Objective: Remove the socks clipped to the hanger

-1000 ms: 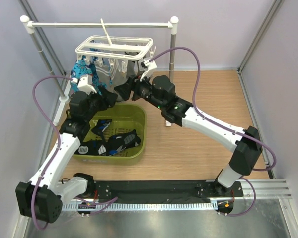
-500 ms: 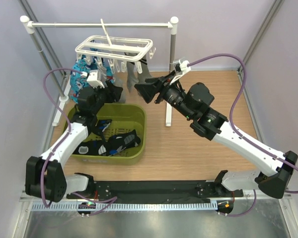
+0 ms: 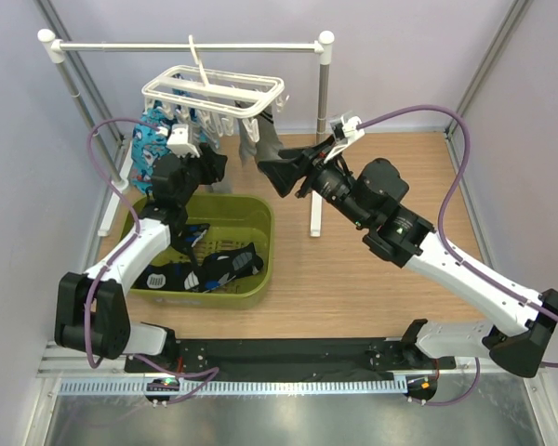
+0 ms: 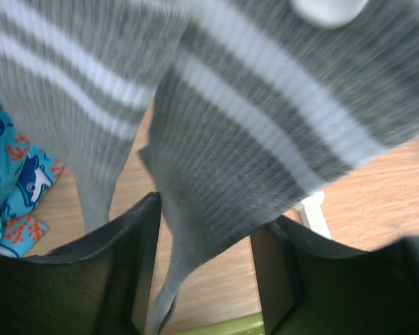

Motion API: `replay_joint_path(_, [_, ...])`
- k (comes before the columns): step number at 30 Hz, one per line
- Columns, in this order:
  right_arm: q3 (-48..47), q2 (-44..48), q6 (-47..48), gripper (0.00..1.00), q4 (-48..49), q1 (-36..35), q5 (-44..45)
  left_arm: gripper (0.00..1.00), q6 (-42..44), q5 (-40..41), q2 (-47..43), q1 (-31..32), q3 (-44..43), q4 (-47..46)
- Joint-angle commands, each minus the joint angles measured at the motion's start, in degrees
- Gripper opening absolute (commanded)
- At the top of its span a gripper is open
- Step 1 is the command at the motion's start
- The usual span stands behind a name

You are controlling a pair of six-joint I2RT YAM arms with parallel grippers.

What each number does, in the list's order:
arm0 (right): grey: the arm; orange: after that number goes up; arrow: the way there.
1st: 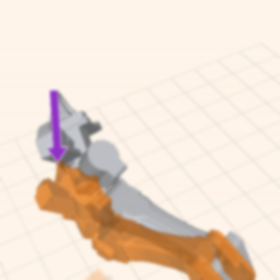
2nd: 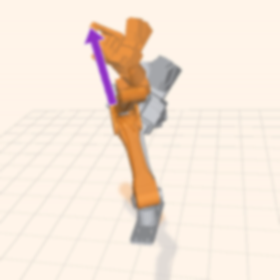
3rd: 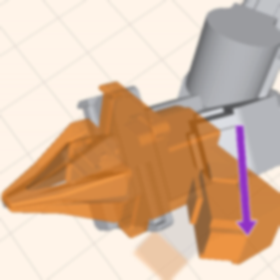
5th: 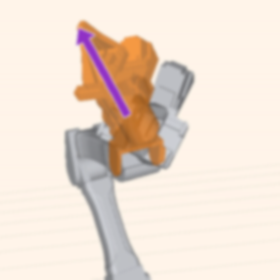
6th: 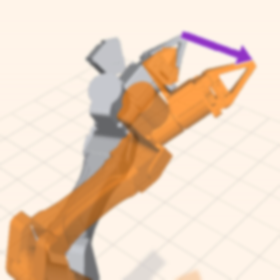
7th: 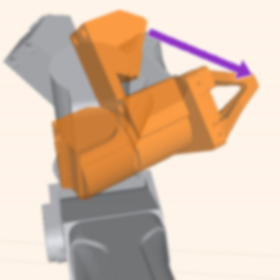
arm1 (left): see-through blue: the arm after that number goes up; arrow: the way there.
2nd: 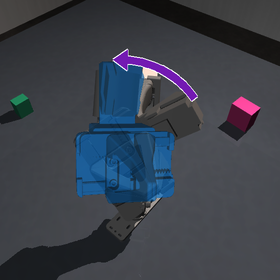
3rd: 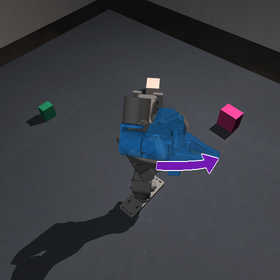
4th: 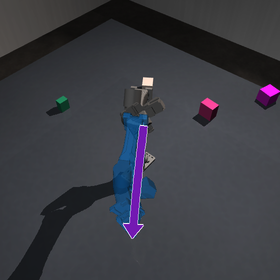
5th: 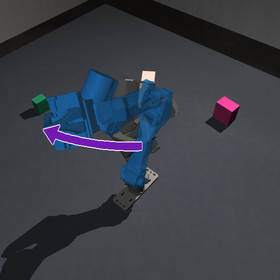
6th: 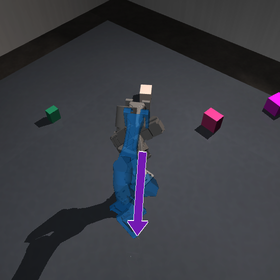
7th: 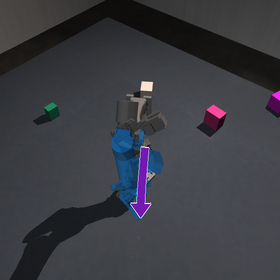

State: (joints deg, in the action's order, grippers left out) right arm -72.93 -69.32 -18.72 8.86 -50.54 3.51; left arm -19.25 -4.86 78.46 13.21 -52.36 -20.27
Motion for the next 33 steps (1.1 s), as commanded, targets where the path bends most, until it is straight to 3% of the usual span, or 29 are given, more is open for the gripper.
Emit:
replay_joint_path(1, [-0.4,2.2,1.0,0.65,1.3,-0.2,0.6,0.5,0.6,0.7,0.6,0.1,-2.5,-5.0])
replay_joint_path(3, [-0.9,2.2,0.6,0.65,0.7,-0.2,1.2,0.38,0.0,-0.3,0.2,0.1,-1.9,-4.8])
replay_joint_path(4, [-1.3,2.3,0.2,0.65,0.4,-0.2,1.8,0.22,-0.7,-0.8,-0.6,0.1,-1.5,-4.4])
replay_joint_path(5, [-2.7,2.0,-0.5,0.65,0.2,-0.2,1.9,0.15,-1.9,-1.2,-1.3,0.2,-1.4,-3.9])
replay_joint_path(7, [-6.3,0.4,-2.5,0.65,-3.7,-0.3,1.1,0.06,-3.6,-1.7,-4.2,0.5,-0.1,-2.3])
replay_joint_path(10, [-15.9,-4.3,-3.7,0.65,-10.5,-1.0,1.3,0.0,-5.4,-1.0,-7.1,1.3,1.5,0.4])
replay_joint_path(15, [-28.9,-14.5,-3.4,0.65,-16.3,-3.8,2.3,0.0,-6.0,0.5,-11.8,2.6,3.0,4.0])
replay_joint_path(22, [-52.2,-30.1,-0.3,0.65,-28.0,-10.1,13.8,0.0,-6.6,7.7,-17.7,5.1,5.8,6.0])
replay_joint_path(25, [-57.1,-35.0,-0.6,0.64,-31.4,-10.5,17.2,0.0,-6.9,10.0,-19.5,6.6,7.4,4.9])
replay_joint_path(33, [-58.4,-41.0,-1.8,0.65,-30.7,-10.7,22.7,0.0,-7.2,13.7,-22.9,8.6,11.6,3.3])
